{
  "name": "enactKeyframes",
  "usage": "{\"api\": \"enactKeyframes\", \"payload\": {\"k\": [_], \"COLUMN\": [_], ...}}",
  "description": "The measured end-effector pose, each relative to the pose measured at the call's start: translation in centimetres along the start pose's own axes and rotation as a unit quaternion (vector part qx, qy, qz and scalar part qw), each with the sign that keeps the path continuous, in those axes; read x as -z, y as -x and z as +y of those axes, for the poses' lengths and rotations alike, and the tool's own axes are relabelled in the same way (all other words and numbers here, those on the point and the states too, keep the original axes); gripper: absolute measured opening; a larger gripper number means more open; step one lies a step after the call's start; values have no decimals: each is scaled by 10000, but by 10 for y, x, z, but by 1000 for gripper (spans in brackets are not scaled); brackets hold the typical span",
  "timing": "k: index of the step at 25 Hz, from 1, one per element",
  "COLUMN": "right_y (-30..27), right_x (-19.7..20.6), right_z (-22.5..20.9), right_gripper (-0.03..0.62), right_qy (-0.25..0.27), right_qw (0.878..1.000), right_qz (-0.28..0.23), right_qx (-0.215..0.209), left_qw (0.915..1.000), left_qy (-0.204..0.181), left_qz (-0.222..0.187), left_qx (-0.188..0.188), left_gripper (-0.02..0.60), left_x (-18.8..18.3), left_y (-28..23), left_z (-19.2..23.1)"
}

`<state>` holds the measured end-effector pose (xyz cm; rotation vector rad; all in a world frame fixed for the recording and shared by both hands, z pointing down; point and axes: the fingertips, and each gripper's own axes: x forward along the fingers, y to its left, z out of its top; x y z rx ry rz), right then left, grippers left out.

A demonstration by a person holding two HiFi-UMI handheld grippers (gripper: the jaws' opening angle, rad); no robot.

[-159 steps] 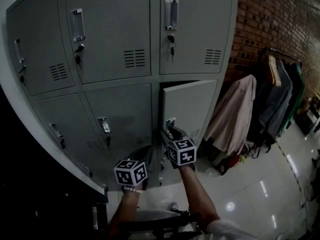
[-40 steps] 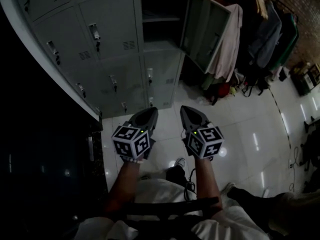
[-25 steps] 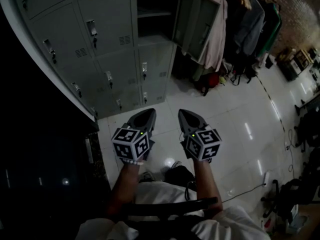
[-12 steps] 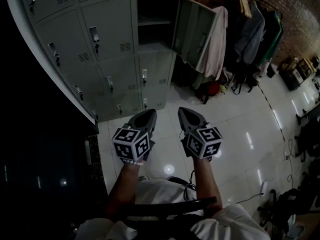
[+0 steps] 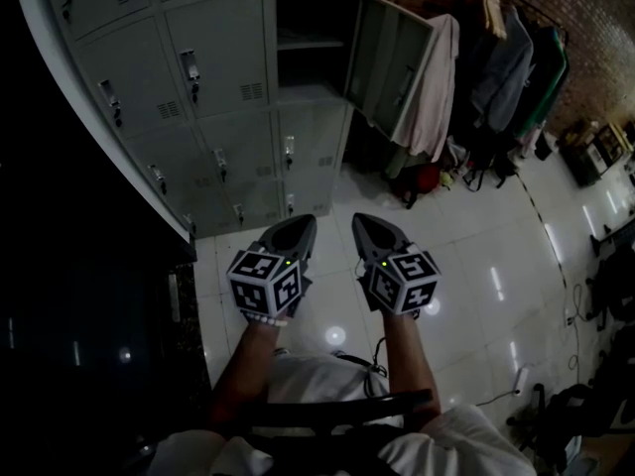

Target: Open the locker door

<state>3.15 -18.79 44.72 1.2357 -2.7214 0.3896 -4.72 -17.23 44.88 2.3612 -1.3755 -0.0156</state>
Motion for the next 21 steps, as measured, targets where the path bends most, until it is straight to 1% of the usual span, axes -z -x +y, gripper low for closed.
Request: {"api": "enactKeyframes", "payload": {"k": [12,21], "right_y": [-9,-18], "right_x": [3,3], "right_z": [-3,6], "right_gripper": [3,3], "right_qy": [-49,-41], "right_qw": [10000,10000], "right_qz": [56,51], "right_qx": [12,51], "left_qw": [10000,10000], "left_qy": [8,-12], "left_qz": [53,52], "left_qx": [-9,24], "left_gripper": [-6,-6], "left_x": [-1,-5], "left_y": [-5,1], "left_z": [8,19]}}
